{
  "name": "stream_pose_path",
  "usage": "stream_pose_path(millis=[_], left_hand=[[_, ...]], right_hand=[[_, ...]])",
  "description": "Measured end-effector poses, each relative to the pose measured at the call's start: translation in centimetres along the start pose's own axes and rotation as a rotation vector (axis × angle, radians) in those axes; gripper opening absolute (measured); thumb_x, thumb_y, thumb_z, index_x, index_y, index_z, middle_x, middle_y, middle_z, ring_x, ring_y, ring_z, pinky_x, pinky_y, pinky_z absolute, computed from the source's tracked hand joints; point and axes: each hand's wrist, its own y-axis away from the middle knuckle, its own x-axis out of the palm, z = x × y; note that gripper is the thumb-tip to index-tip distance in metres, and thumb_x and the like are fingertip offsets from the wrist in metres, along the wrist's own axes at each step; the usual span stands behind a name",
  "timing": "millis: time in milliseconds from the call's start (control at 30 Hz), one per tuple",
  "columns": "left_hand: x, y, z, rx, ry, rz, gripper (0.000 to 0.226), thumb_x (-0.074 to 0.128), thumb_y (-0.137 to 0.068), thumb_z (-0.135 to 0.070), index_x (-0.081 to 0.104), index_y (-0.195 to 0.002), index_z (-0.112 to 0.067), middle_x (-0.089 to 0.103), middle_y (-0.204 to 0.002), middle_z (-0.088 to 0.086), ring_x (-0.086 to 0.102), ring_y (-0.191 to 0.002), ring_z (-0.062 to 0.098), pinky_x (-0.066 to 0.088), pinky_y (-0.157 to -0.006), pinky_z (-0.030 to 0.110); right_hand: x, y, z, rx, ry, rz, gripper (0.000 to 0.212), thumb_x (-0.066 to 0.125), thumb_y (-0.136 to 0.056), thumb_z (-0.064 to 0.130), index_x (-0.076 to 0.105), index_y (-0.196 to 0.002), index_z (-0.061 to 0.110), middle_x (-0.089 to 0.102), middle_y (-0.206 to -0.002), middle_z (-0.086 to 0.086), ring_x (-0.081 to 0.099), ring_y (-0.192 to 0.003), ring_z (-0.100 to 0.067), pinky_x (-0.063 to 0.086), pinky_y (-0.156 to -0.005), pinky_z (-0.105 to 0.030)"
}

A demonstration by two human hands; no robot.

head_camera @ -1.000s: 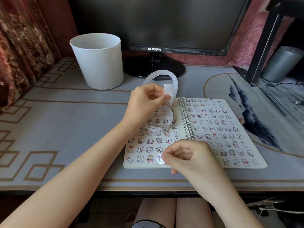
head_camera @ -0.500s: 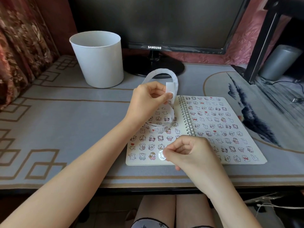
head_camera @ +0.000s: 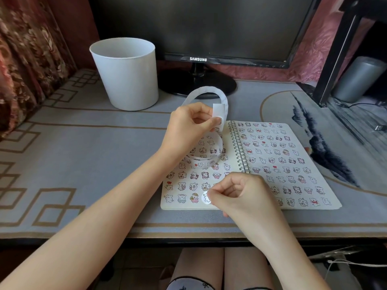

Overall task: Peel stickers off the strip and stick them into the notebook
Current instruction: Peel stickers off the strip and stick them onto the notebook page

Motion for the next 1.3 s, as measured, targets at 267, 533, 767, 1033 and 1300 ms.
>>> stream_pose_path(millis=[267, 533, 767, 1033, 1300], left_hand=[[0.0, 0.0, 0.1, 0.01, -0.013, 0.0, 0.004, 0.072, -0.084, -0.014, 0.069, -0.083, -0.011, 0.073, -0.074, 0.0, 0.066, -0.064, 0.005, 0.043, -0.058, 0.008], [0.1, 0.0, 0.1, 0.002, -0.008, 0.004, 0.004, 0.071, -0.085, -0.013, 0.069, -0.083, -0.01, 0.073, -0.074, 0.001, 0.065, -0.063, 0.003, 0.042, -0.057, 0.007], [0.0, 0.1, 0.2, 0.007, -0.016, 0.0, 0.004, 0.072, -0.084, -0.014, 0.069, -0.083, -0.01, 0.072, -0.073, 0.0, 0.065, -0.063, 0.003, 0.043, -0.059, 0.007], [0.0, 0.1, 0.2, 0.012, -0.022, 0.003, 0.005, 0.072, -0.084, -0.014, 0.068, -0.082, -0.011, 0.071, -0.071, -0.002, 0.065, -0.062, 0.002, 0.043, -0.059, 0.008], [0.1, 0.1, 0.1, 0.0, -0.024, -0.005, 0.005, 0.072, -0.084, -0.015, 0.069, -0.082, -0.012, 0.072, -0.072, -0.001, 0.065, -0.063, 0.002, 0.042, -0.059, 0.007]], right_hand=[[0.3, -0.1, -0.1, -0.04, 0.081, -0.026, 0.013, 0.073, -0.074, 0.018, 0.066, -0.063, 0.02, 0.064, -0.057, 0.012, 0.054, -0.049, 0.002, 0.042, -0.052, -0.011], [0.5, -0.2, -0.3, -0.112, 0.228, -0.045, 0.013, 0.073, -0.075, 0.024, 0.064, -0.067, 0.021, 0.06, -0.053, 0.014, 0.054, -0.052, 0.004, 0.042, -0.052, -0.01], [0.6, -0.2, -0.3, -0.16, 0.301, -0.056, 0.013, 0.066, -0.082, 0.026, 0.062, -0.07, 0.021, 0.056, -0.051, 0.01, 0.053, -0.053, 0.002, 0.042, -0.054, -0.014], [0.3, -0.2, -1.0, -0.215, 0.377, -0.06, 0.012, 0.067, -0.082, 0.033, 0.056, -0.082, 0.027, 0.055, -0.06, 0.032, 0.05, -0.057, -0.002, 0.039, -0.057, -0.014], [0.1, -0.7, -1.1, -0.2, 0.272, -0.074, 0.013, 0.068, -0.083, 0.032, 0.057, -0.08, 0.025, 0.058, -0.058, 0.013, 0.05, -0.053, -0.001, 0.04, -0.055, -0.019]])
